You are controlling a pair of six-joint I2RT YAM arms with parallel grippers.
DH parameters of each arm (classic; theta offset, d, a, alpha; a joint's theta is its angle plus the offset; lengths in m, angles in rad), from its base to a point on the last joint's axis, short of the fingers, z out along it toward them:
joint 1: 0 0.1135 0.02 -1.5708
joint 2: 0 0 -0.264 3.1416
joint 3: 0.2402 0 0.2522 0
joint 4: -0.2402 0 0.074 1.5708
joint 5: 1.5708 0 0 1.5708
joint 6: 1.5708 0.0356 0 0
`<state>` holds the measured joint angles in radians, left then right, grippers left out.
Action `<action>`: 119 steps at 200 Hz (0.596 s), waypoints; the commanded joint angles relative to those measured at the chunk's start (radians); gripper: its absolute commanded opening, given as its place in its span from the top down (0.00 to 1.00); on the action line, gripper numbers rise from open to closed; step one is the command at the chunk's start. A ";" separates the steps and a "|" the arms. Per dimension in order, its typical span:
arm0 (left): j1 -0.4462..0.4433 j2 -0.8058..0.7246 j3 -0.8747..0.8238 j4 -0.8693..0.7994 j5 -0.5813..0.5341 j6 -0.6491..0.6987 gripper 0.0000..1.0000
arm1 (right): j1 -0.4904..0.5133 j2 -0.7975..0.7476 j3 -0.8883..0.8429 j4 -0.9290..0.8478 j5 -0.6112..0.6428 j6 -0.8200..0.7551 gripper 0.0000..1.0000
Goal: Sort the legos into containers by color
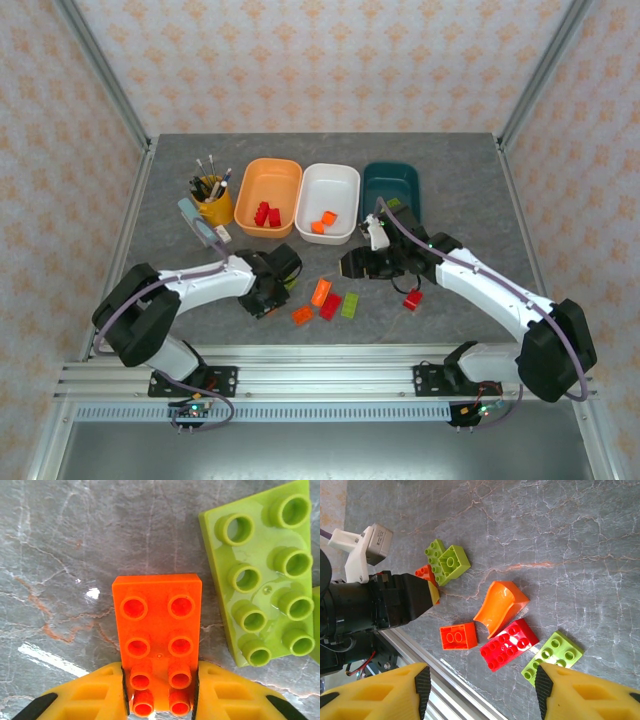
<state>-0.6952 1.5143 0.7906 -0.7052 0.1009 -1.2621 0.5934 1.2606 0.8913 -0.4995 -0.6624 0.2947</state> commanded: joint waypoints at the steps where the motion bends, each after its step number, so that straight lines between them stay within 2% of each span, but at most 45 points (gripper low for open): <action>1: 0.003 -0.042 -0.034 -0.062 -0.163 0.035 0.72 | 0.004 -0.012 0.010 0.016 0.014 -0.001 0.41; 24: 0.003 -0.097 0.030 -0.162 -0.209 0.091 0.72 | 0.003 -0.030 0.047 0.014 0.072 0.017 0.41; 59: 0.006 -0.082 0.268 -0.294 -0.263 0.243 0.74 | -0.036 -0.027 0.134 0.022 0.187 0.089 0.42; 88: 0.015 0.044 0.507 -0.306 -0.232 0.393 0.74 | -0.097 0.020 0.227 0.015 0.261 0.160 0.43; 119: 0.030 0.251 0.782 -0.274 -0.118 0.555 0.74 | -0.178 0.086 0.317 -0.013 0.263 0.224 0.43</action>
<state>-0.6846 1.6234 1.4197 -0.9546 -0.0769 -0.8867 0.4633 1.3018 1.1484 -0.4961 -0.4515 0.4393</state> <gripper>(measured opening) 0.293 0.573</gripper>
